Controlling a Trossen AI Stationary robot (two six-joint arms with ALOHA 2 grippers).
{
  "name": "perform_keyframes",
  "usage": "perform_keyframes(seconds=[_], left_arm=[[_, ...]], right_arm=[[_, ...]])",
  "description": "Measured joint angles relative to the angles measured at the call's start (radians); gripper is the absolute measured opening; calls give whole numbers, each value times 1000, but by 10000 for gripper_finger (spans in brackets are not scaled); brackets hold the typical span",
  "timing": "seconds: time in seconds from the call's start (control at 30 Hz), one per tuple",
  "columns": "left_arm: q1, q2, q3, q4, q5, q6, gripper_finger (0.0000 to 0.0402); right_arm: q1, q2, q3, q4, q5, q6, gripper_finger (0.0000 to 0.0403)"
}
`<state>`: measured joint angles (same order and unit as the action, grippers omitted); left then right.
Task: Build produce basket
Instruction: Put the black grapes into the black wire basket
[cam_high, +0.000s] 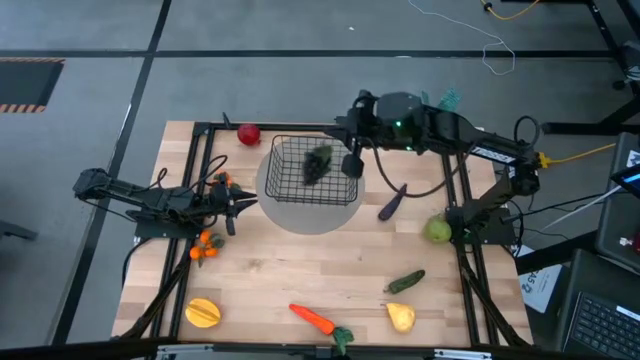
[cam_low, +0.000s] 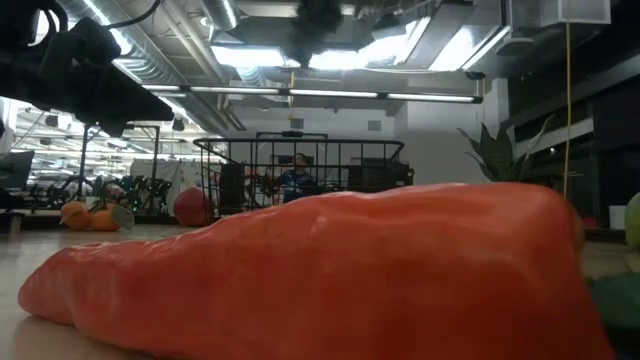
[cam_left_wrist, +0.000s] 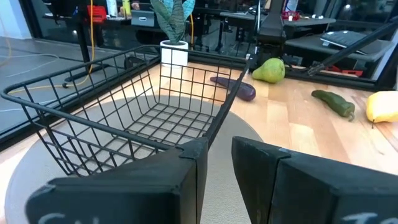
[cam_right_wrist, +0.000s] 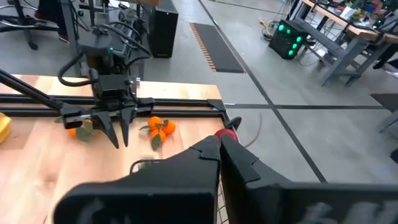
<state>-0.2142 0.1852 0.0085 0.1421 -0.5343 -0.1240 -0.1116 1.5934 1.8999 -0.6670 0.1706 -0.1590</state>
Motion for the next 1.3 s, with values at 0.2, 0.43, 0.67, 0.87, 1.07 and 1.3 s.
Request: perform_keyframes(seconds=[0.2, 0.43, 0.67, 0.87, 1.07, 1.3], left_arm=[[0, 0, 0, 0, 0, 2, 64], [0, 0, 0, 0, -1, 2, 64], [0, 0, 0, 0, -1, 2, 64], [0, 0, 0, 0, -1, 3, 64], [0, 0, 0, 0, 0, 3, 64], [0, 0, 0, 0, 0, 3, 64]], right_arm=[[-28, 6, 0, 2, 0, -1, 0], [-48, 6, 0, 25, 1, -1, 0], [-50, 10, 0, 32, 1, -4, 0], [-50, 40, 0, 119, 1, -3, 0], [-50, 91, 0, 193, 1, -31, 0], [-50, 110, 0, 186, 3, -59, 0]])
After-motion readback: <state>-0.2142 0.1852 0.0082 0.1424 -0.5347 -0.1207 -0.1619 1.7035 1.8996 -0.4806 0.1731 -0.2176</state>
